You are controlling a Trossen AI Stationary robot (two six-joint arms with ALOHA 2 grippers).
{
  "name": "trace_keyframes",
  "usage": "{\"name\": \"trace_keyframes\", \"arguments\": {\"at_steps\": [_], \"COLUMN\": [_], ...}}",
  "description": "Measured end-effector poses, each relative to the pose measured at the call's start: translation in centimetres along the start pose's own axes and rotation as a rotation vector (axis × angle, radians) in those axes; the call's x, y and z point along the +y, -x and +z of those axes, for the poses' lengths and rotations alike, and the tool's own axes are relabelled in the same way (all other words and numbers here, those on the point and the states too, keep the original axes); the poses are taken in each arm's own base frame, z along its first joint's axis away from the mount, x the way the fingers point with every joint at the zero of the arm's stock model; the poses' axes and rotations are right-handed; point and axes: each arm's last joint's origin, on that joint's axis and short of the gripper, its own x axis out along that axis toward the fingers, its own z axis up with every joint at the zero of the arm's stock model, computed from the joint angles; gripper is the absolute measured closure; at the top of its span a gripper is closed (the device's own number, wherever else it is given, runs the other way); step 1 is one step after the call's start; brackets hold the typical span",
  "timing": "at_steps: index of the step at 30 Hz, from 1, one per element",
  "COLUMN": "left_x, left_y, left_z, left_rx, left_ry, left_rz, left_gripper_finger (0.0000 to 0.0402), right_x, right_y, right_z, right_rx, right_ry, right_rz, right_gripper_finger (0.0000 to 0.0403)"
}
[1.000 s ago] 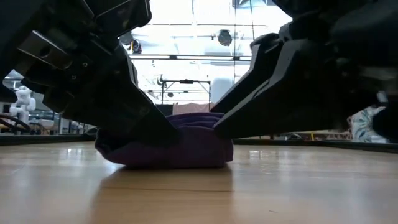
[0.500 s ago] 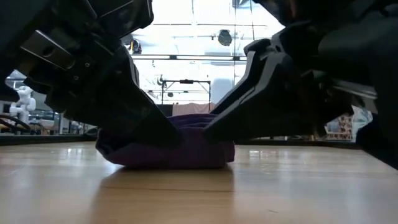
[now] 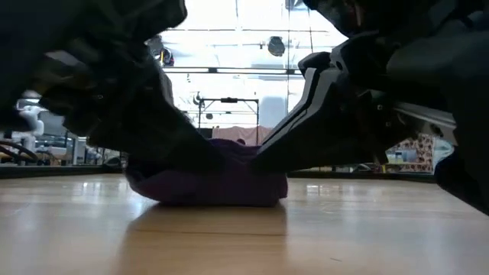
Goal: Roll towel into tight, uniform cylinder
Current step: Roll the purple towel on the table
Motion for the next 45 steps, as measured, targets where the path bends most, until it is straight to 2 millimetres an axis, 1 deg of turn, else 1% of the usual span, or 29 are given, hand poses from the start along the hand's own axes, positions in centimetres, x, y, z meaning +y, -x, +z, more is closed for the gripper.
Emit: {"name": "trace_keyframes", "arguments": {"at_steps": [3, 7, 11, 13, 16, 19, 22, 26, 28, 32, 38, 41, 45], "left_x": [-1.0, -2.2, -3.2, -3.4, -3.2, -2.8, -2.1, -1.2, -1.0, -0.9, -0.5, -0.3, -0.4], "left_y": [1.2, 3.5, 5.2, 5.6, 5.7, 5.5, 4.6, 3.5, 3.2, 2.9, 2.8, 2.6, 2.7], "left_z": [-0.2, 0.0, -1.4, -2.1, -2.9, -2.8, -2.4, -2.4, -2.2, -2.2, -2.3, -2.2, -2.2], "left_rx": [-0.008, -0.064, -0.051, -0.026, -0.013, -0.004, 0.022, 0.060, 0.084, 0.110, 0.121, 0.118, 0.114], "left_ry": [-0.093, -0.130, -0.213, -0.262, -0.355, -0.424, -0.462, -0.485, -0.469, -0.454, -0.402, -0.394, -0.397], "left_rz": [-0.032, -0.017, -0.007, -0.002, 0.051, 0.080, 0.096, 0.121, 0.087, 0.049, 0.081, 0.098, 0.096], "left_gripper_finger": [0.0337, 0.0262, 0.0193, 0.0171, 0.0157, 0.0155, 0.0155, 0.0155, 0.0159, 0.0181, 0.0217, 0.0269, 0.0374], "right_x": [-0.2, -0.7, -1.2, -1.3, -1.5, -1.8, -2.0, -2.3, -2.5, -2.8, -2.9, -2.9, -2.9], "right_y": [-0.1, -0.2, 0.0, 0.1, 0.5, 0.7, 0.6, 0.3, 0.2, -0.1, -0.1, -0.1, -0.1], "right_z": [-0.1, 0.0, 0.5, 0.7, 1.2, 1.4, 1.4, 1.5, 1.5, 1.4, 1.5, 1.5, 1.5], "right_rx": [0.013, 0.024, 0.020, 0.019, 0.007, 0.003, 0.011, 0.019, 0.023, 0.027, 0.027, 0.027, 0.027], "right_ry": [-0.006, -0.043, -0.066, -0.070, -0.078, -0.092, -0.112, -0.143, -0.158, -0.163, -0.165, -0.166, -0.176], "right_rz": [-0.005, -0.011, -0.012, -0.009, -0.008, -0.009, -0.011, 0.009, 0.015, 0.009, 0.010, 0.011, 0.011], "right_gripper_finger": [0.0400, 0.0400, 0.0400, 0.0400, 0.0401, 0.0401, 0.0401, 0.0401, 0.0401, 0.0401, 0.0401, 0.0401, 0.0401]}}
